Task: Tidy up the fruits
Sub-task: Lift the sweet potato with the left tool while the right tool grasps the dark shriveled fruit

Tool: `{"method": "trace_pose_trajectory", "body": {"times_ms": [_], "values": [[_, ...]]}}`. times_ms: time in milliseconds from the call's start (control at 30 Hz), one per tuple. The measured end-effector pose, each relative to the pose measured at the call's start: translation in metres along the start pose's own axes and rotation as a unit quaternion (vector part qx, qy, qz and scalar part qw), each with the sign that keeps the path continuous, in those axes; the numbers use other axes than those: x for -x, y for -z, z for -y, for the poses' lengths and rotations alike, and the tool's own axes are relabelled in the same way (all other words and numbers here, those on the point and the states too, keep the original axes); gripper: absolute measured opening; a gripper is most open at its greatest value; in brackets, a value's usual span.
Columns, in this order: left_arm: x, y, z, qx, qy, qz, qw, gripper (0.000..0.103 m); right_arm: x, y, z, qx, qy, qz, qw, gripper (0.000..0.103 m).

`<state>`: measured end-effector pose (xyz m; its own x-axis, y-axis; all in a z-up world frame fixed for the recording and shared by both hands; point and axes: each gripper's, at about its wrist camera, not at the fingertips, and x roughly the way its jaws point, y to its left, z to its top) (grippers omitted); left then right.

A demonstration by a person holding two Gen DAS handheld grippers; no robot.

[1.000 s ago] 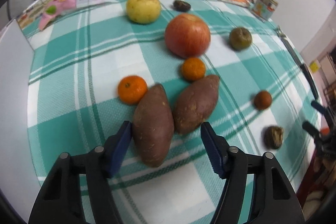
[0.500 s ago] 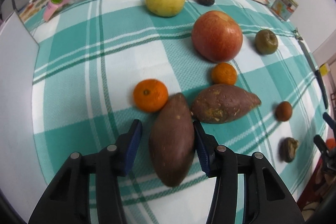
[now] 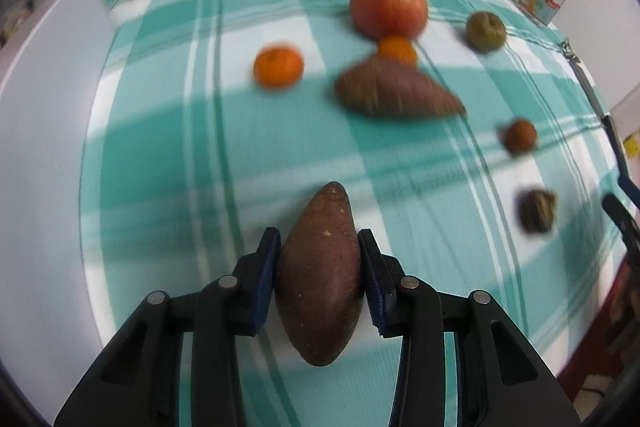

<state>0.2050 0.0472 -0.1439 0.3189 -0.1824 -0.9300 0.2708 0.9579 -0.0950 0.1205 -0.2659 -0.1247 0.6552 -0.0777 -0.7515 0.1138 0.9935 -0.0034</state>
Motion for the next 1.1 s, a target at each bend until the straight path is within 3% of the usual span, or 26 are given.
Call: {"method": "trace_pose_trajectory", "body": {"times_ms": [200, 233, 267, 333, 567, 700, 767, 933, 1000, 1033, 1100], "values": [[0.022, 0.058, 0.006, 0.046, 0.0, 0.014, 0.9989, 0.042, -0.005, 0.003, -0.005, 0.007, -0.004, -0.009, 1.0, 0.103], [0.024, 0.063, 0.007, 0.046, 0.0, 0.019, 0.9988, 0.05, -0.007, 0.004, -0.005, 0.007, -0.003, -0.012, 1.0, 0.103], [0.024, 0.066, 0.008, 0.046, 0.005, 0.019, 0.9988, 0.072, -0.009, 0.006, -0.005, 0.007, -0.002, -0.017, 1.0, 0.103], [0.026, 0.07, 0.01, 0.047, 0.01, 0.021, 0.9986, 0.09, -0.013, 0.009, -0.003, 0.006, 0.003, -0.026, 1.0, 0.103], [0.027, 0.074, 0.017, 0.015, 0.0, 0.034, 0.9993, 0.09, -0.03, 0.025, 0.004, 0.001, 0.02, -0.067, 0.998, 0.103], [0.026, 0.074, 0.027, -0.018, -0.027, 0.038, 0.9988, 0.087, -0.029, 0.027, 0.007, -0.005, 0.016, -0.06, 0.998, 0.103], [0.027, 0.078, 0.028, -0.022, -0.025, 0.038, 0.9987, 0.075, -0.03, 0.029, 0.01, -0.012, 0.008, -0.056, 0.998, 0.103], [0.027, 0.082, 0.023, -0.008, -0.019, 0.043, 0.9989, 0.061, -0.028, 0.032, 0.008, -0.005, 0.005, -0.048, 0.999, 0.103], [0.03, 0.081, 0.02, 0.001, -0.016, 0.051, 0.9986, 0.052, -0.027, 0.022, 0.011, -0.018, -0.017, -0.072, 0.997, 0.102], [0.03, 0.081, 0.019, 0.003, -0.017, 0.054, 0.9984, 0.04, -0.021, 0.012, 0.014, -0.044, -0.058, -0.062, 0.995, 0.1], [0.031, 0.079, 0.015, 0.01, -0.008, 0.057, 0.9983, 0.041, -0.015, -0.007, 0.008, -0.059, -0.118, -0.044, 0.99, 0.099]]}}
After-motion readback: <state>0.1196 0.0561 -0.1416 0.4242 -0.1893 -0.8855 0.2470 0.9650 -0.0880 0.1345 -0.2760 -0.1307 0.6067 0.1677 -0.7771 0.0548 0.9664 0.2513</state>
